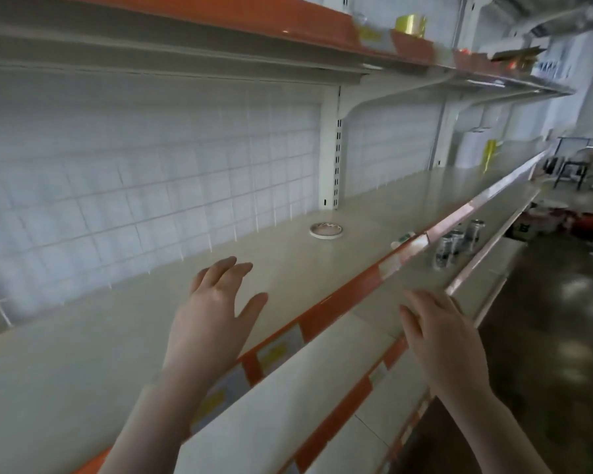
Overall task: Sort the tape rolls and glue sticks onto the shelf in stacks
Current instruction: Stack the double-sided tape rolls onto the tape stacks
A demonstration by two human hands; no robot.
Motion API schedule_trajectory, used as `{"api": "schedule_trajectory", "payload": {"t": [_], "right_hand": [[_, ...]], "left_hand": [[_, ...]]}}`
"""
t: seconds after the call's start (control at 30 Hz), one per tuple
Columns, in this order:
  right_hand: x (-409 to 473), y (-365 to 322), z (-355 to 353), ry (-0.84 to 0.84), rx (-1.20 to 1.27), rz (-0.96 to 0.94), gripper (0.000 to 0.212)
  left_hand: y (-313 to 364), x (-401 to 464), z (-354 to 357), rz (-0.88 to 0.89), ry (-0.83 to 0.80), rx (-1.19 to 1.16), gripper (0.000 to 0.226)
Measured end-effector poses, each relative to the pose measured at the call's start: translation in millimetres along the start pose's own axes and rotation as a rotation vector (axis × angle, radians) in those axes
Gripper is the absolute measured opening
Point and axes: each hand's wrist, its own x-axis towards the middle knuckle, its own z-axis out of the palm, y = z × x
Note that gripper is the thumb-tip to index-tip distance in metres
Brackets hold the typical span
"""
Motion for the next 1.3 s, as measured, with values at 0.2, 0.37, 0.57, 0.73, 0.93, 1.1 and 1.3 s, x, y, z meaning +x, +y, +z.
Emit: {"api": "schedule_trajectory", "payload": {"t": [0.2, 0.37, 0.57, 0.73, 0.93, 1.1, 1.3], "right_hand": [[86.7, 84.4, 45.5, -0.092, 0.094, -0.049, 0.023], [163.9, 158.3, 102.0, -0.103, 0.193, -0.214, 0.009], [246.6, 224.6, 142.7, -0.343, 0.270, -0.385, 0.014], [284.3, 238.6, 162.3, -0.628, 0.405, -0.498, 0.025], [303.3, 246.0, 176.9, -0.918, 0.550, -0.530, 0.021], [310.5, 249.4, 174.7, -1.013, 0.589, -0.549, 0.040], [312.0, 254.6, 178.5, -1.032, 0.602, -0.554, 0.014]], "left_hand": [[37.6, 66.6, 72.5, -0.005, 0.008, 0.078, 0.043], [70.5, 107.8, 149.2, -0.134, 0.035, 0.151, 0.045], [110.7, 156.7, 214.9, -0.285, 0.017, 0.217, 0.043], [121.2, 190.0, 239.9, -0.329, -0.035, 0.281, 0.043], [103.8, 213.7, 263.6, -0.356, -0.230, 0.286, 0.046], [92.0, 225.3, 277.1, -0.363, -0.335, 0.345, 0.044], [86.2, 229.7, 287.5, -0.354, -0.405, 0.390, 0.036]]}}
